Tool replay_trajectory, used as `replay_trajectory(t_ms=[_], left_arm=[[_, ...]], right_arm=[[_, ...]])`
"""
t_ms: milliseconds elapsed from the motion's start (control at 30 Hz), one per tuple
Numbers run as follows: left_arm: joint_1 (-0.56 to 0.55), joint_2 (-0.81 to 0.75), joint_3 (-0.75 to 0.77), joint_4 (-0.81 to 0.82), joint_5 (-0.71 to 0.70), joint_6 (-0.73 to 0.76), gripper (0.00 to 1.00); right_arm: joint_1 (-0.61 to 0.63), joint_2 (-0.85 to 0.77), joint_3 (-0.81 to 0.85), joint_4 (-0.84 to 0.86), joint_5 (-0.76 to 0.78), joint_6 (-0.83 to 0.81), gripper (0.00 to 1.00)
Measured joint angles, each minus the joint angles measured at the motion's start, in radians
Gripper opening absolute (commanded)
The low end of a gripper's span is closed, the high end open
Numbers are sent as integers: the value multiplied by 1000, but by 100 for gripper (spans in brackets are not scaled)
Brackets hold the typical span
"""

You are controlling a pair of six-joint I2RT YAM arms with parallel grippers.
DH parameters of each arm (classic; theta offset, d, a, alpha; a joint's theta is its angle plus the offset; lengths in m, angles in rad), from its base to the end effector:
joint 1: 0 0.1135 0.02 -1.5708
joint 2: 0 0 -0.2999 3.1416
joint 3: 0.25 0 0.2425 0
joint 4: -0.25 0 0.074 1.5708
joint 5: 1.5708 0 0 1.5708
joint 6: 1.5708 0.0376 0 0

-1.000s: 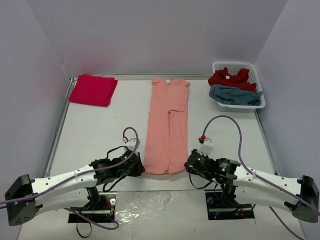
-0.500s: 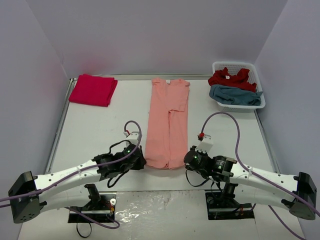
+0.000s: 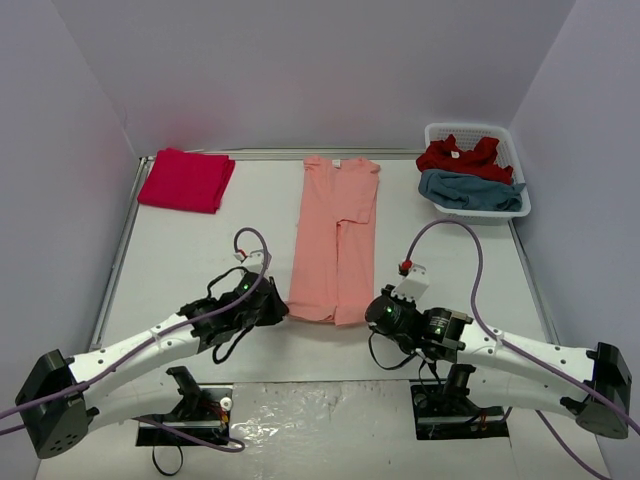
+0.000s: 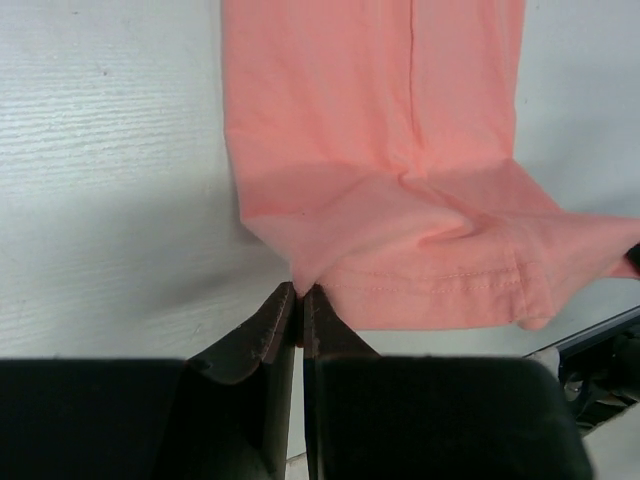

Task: Fold and stack the t-shirts
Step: Grab the bottom of the folded rectangular tshirt with both arms, then fold the folded rectangular tshirt in 1/3 of the way

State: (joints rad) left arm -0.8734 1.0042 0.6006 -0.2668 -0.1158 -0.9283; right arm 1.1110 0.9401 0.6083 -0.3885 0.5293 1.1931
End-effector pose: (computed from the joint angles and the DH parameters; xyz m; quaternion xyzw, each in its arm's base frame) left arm 0.1227 -0.1397 0.2603 -0.0498 0.8978 -0.3082 0.3106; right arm 0.0902 0.1393 0.2657 0.1439 0.8741 0.2669 0.3796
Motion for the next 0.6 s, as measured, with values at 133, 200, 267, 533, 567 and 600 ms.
replay_trajectory(t_ms=[133, 200, 267, 533, 567, 600], left_arm=[[29, 1, 0, 47, 45, 0, 2], [38, 7, 0, 68, 64, 0, 2], [45, 16, 0, 83, 77, 0, 2], [98, 28, 0, 109, 130, 13, 2], [110, 33, 0, 111, 138, 16, 2], [120, 40, 0, 114, 146, 23, 2]], right_arm=[[-26, -10, 2, 1, 5, -5, 0], [-40, -17, 2, 6, 3, -15, 0], [-62, -20, 2, 19, -6, -27, 0], [-156, -24, 2, 96, -68, -97, 0], [-172, -27, 2, 106, -78, -109, 0], [-194, -28, 2, 118, -94, -124, 0]])
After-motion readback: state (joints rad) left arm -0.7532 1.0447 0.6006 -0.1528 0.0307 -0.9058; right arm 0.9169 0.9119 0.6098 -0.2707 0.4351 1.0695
